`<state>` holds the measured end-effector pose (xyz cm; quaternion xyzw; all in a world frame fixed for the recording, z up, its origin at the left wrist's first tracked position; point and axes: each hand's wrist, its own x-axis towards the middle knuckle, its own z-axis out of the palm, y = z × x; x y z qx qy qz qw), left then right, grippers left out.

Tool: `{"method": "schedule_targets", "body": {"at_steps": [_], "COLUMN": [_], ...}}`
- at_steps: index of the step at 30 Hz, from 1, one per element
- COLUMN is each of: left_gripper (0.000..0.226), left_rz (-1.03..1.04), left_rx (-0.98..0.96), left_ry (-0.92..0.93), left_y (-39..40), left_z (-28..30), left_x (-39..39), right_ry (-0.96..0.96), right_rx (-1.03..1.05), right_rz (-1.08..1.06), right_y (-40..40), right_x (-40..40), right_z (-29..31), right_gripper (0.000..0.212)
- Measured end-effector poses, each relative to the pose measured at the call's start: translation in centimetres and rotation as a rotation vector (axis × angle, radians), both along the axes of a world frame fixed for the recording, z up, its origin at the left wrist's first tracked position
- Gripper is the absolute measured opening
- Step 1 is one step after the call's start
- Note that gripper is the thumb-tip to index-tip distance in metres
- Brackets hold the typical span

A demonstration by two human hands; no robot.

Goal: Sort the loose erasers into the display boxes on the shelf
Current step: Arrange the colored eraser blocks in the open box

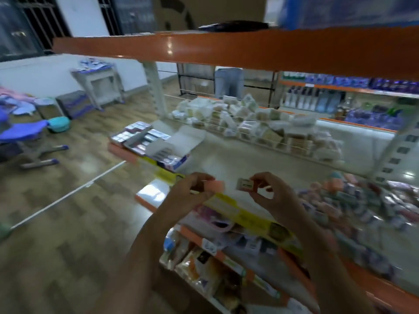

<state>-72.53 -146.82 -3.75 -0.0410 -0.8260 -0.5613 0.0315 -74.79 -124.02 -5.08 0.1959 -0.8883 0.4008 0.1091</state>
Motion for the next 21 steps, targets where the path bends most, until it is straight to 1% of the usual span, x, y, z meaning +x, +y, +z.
{"method": "schedule_targets", "body": {"at_steps": [4, 8, 12, 15, 18, 21], "left_gripper": [0.028, 0.028, 0.033, 0.031, 0.027, 0.027], "left_rz": [0.03, 0.073, 0.107, 0.117, 0.114, 0.086], "left_rx": [-0.01, -0.015, -0.021, -0.008, 0.017, 0.021], "left_ry": [-0.036, -0.011, 0.003, 0.003, 0.012, 0.035], "left_y": [-7.9, -13.9, -18.6, -21.8, -24.7, -28.1], "left_z": [-0.1, -0.3, -1.5, -2.1, -2.2, -2.1], "left_x": [0.1, -0.3, -1.5, -3.4, -6.2, -10.6], "right_ry": [0.037, -0.009, -0.036, -0.065, -0.041, -0.016], "right_rx": [-0.001, 0.006, 0.042, 0.022, -0.006, 0.039], "right_rz": [-0.005, 0.038, 0.096, 0.119, 0.122, 0.103], "right_y": [-7.6, -14.0, -19.2, -23.0, -27.1, -31.2], "right_x": [-1.0, -2.2, -3.9, -6.0, -8.6, -12.8], "right_z": [0.1, 0.0, -0.1, 0.3, 0.9, 1.1], "right_gripper": [0.034, 0.029, 0.031, 0.028, 0.024, 0.024]}}
